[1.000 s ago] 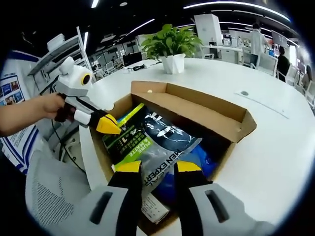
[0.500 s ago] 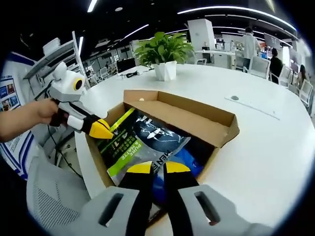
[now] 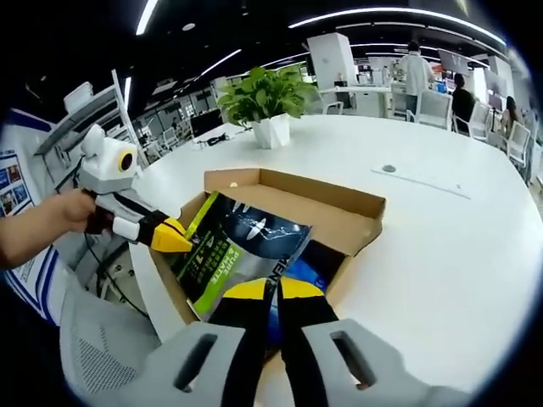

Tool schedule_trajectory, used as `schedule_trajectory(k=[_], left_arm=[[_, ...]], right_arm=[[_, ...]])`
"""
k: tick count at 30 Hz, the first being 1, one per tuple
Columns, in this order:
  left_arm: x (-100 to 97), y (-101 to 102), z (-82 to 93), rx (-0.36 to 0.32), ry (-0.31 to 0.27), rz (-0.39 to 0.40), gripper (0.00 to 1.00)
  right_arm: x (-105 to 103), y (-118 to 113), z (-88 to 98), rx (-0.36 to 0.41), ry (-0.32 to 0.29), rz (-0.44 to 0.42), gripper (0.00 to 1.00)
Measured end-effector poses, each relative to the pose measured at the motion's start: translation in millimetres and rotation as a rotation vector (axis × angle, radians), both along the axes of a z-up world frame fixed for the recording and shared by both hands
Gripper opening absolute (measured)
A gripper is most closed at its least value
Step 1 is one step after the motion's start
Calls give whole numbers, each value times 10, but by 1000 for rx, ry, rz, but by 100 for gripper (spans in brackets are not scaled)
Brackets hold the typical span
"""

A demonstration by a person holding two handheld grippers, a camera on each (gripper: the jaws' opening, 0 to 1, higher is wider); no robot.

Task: Operate the shoe box by opening the lid, removing the specified soft item, and placing it in the target area until the item is outside and the box remains undamaged.

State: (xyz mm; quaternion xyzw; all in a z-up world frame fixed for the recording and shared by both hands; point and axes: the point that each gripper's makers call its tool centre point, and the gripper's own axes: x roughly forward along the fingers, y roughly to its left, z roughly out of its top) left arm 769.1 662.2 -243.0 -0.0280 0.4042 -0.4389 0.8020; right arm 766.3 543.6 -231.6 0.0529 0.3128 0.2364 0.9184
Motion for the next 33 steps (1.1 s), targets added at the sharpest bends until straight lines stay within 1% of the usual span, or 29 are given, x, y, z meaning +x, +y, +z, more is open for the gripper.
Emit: schedule_trajectory(k=[2, 10, 16, 20, 25, 27, 33], left_arm=[[-9, -32, 15, -1, -3, -5, 0], [-17, -219, 74, -8, -21, -29, 0], [-39, -402, 93, -15, -25, -57, 0], [-52, -527, 99, -18, -24, -71, 0], [-72, -662, 98, -17, -22, -90, 0], [-74, -725, 106, -16, -23, -101, 0], [-57, -926, 126, -18, -22, -127, 0]], right_arm=[[-15, -13, 10, -2, 2, -3, 1], [-52, -188, 42, -16, 4, -29, 1], [-51, -402, 74, -11, 6, -69, 0], [-87, -489, 92, -14, 9, -88, 0], [-86, -663, 100, -21, 14, -114, 0], [-107, -689, 109, -24, 15, -124, 0], [-92, -917, 106, -35, 17, -158, 0]])
